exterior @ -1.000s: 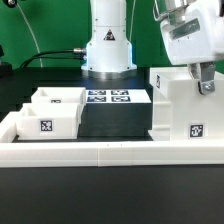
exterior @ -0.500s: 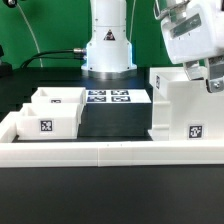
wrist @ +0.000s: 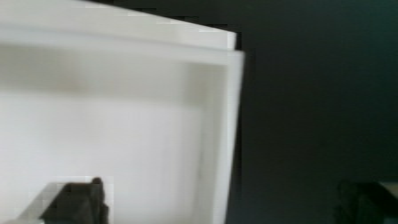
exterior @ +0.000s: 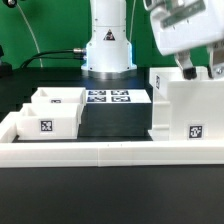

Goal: Assemble drawer

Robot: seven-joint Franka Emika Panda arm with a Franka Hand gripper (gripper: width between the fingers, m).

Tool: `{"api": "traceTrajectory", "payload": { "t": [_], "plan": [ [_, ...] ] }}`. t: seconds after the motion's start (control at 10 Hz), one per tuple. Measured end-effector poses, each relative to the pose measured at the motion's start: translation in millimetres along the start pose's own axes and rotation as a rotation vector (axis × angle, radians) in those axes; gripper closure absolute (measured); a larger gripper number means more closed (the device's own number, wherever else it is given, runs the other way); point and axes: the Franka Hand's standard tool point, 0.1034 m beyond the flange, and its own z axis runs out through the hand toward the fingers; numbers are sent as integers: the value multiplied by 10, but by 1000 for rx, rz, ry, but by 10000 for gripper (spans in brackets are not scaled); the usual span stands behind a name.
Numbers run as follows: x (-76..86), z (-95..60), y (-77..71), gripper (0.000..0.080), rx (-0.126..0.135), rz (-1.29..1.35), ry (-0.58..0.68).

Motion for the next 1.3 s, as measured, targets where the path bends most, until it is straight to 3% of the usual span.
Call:
{"api": "traceTrajectory", "payload": {
  "t": [0.1,0.2,0.3,0.6,0.7,0.9,1.2,1.3],
  "plan": [
    [32,-116,-4,150,-14,-100,-23],
    [103,-157,-21,150,-6,-145,-20],
    [187,-198,-25,150,23,-138,-35],
    [198,-180,-9,150,21,-225,-35],
    [214,-141,55,150,-23,-415,-21],
    [293,-188,135,150,-66,-692,-14],
    [548,-294,373,150,-80,-1018,-17],
    [543,-288,370,150,-80,-1035,-18]
  ]
}}
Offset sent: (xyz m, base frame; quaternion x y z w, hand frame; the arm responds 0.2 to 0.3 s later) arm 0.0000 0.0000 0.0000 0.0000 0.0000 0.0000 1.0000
